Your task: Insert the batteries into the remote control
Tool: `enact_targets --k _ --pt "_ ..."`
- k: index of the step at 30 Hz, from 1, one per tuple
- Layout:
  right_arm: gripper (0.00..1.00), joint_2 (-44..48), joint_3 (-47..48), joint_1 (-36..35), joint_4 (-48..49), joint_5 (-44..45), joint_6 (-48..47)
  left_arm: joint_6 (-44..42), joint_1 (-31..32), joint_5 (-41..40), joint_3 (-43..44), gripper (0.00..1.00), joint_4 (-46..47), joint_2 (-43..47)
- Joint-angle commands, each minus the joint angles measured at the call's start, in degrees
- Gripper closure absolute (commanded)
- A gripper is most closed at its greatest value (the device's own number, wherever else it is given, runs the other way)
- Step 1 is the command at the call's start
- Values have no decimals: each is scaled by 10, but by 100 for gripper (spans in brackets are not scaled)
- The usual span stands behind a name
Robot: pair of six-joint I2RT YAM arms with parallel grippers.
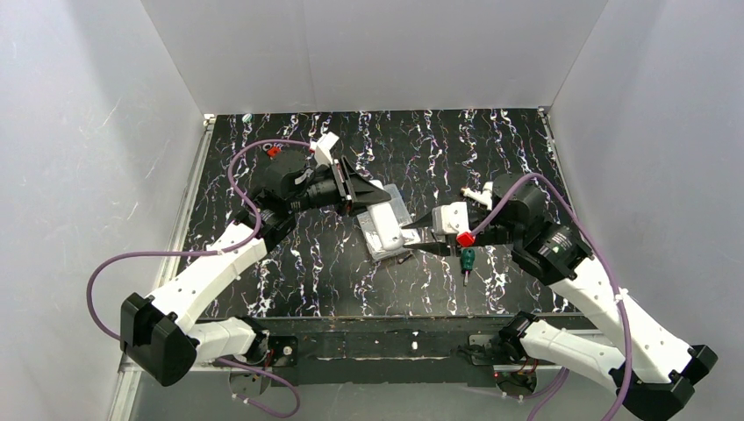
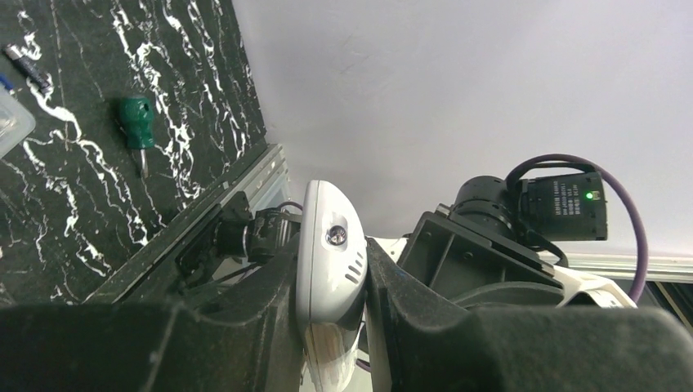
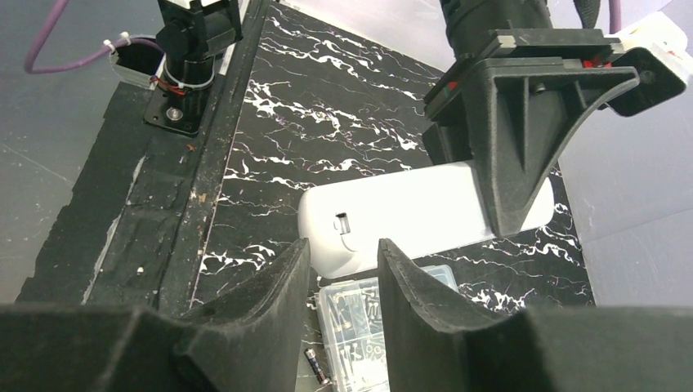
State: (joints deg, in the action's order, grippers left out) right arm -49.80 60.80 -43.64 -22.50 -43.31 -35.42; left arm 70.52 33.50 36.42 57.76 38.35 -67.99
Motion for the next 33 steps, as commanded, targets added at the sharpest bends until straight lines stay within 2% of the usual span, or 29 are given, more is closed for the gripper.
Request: enact_targets --k 1,7,15,25,33 --pt "57 -4 26 -2 40 14 -4 -15 3 15 18 100 -21 23" --pt "57 -13 31 -3 49 26 -8 -20 3 1 20 100 -38 25" --pt "56 -21 46 -3 24 -5 -22 -46 3 -37 9 100 -66 53" --pt "55 -42 54 -3 20 -37 -23 -18 3 -35 0 100 -22 38" --pt "52 -55 58 -3 11 -53 -29 -19 2 -33 6 100 -21 35"
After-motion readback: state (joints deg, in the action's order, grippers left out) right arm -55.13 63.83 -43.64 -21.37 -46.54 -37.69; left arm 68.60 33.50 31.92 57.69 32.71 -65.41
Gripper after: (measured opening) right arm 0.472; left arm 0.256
